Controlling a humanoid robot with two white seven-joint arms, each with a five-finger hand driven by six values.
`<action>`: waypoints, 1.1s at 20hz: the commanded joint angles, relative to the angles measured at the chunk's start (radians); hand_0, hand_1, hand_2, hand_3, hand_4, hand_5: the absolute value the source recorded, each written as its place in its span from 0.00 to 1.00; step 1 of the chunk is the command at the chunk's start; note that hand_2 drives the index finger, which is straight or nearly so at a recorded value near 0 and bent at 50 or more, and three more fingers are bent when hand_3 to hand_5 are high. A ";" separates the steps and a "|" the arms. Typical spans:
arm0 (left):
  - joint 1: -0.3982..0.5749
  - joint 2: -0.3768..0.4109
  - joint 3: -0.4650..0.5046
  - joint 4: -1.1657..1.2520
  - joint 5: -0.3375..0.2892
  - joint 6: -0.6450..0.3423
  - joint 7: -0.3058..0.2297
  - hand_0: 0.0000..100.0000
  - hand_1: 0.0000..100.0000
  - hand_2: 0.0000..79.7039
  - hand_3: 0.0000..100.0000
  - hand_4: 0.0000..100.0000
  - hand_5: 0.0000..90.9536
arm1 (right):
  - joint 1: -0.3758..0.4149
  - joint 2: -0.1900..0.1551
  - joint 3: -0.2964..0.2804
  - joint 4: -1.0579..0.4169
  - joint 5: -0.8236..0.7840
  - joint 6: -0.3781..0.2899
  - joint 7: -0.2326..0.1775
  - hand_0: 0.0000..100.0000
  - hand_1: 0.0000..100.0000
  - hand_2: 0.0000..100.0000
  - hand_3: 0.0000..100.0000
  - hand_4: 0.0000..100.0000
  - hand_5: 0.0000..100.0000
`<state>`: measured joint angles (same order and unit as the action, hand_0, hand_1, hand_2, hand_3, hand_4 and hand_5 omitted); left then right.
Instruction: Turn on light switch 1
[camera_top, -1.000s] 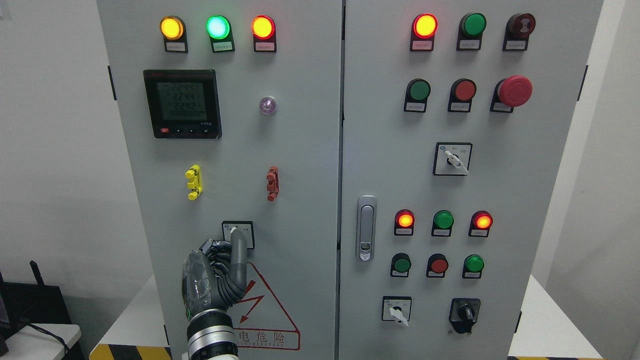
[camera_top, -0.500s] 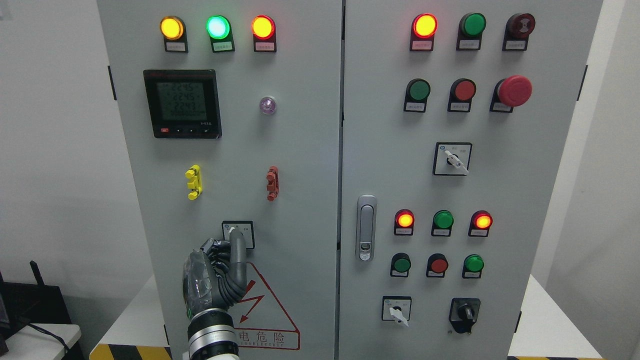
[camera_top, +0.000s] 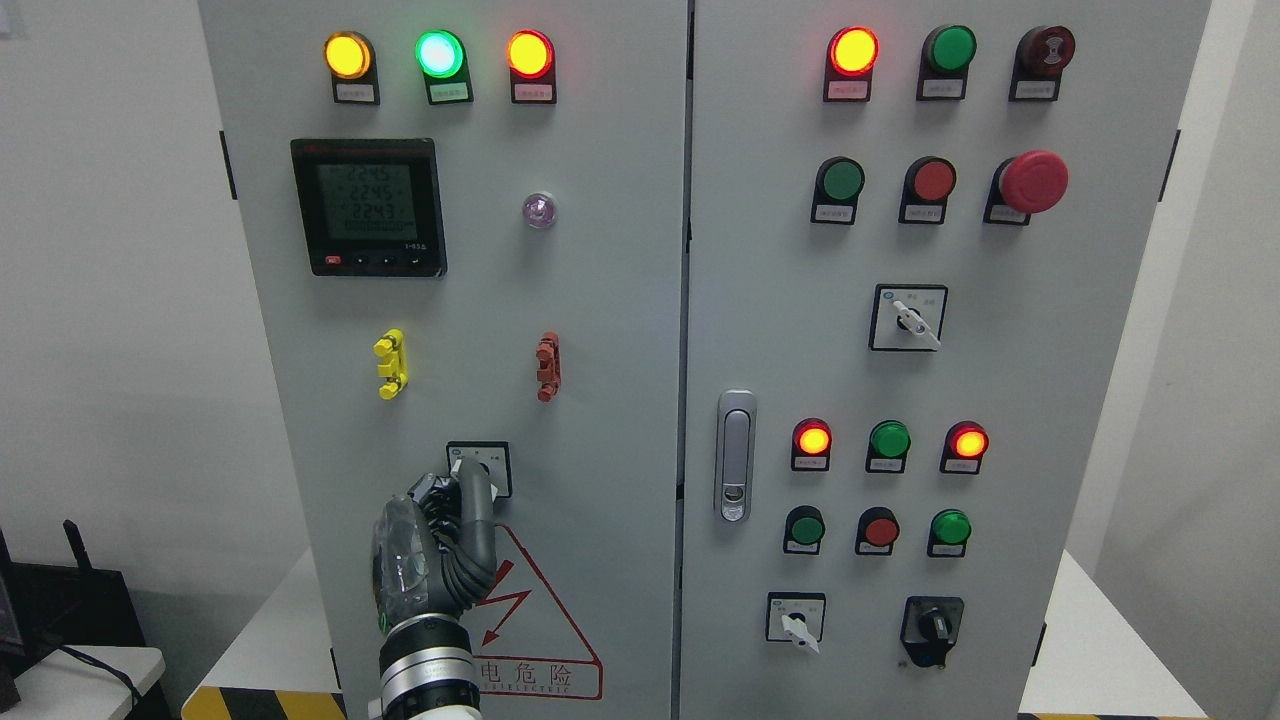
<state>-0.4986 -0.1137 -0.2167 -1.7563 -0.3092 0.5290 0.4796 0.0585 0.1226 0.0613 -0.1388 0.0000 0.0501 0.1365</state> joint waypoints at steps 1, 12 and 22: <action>0.000 0.000 0.000 0.000 -0.001 -0.003 -0.001 0.57 0.14 0.71 0.84 0.91 0.96 | 0.000 0.000 0.000 0.001 -0.017 0.000 0.002 0.12 0.39 0.00 0.00 0.00 0.00; 0.006 0.000 0.002 -0.003 0.001 -0.012 0.000 0.63 0.04 0.71 0.85 0.91 0.96 | 0.000 0.000 0.000 0.001 -0.017 0.000 0.000 0.12 0.39 0.00 0.00 0.00 0.00; 0.012 0.000 0.003 -0.009 0.002 -0.017 0.000 0.44 0.01 0.70 0.85 0.91 0.95 | 0.000 0.000 0.000 -0.001 -0.018 0.000 0.000 0.12 0.39 0.00 0.00 0.00 0.00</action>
<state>-0.4889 -0.1135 -0.2143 -1.7608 -0.3078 0.5124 0.4757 0.0582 0.1226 0.0614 -0.1385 0.0000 0.0500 0.1345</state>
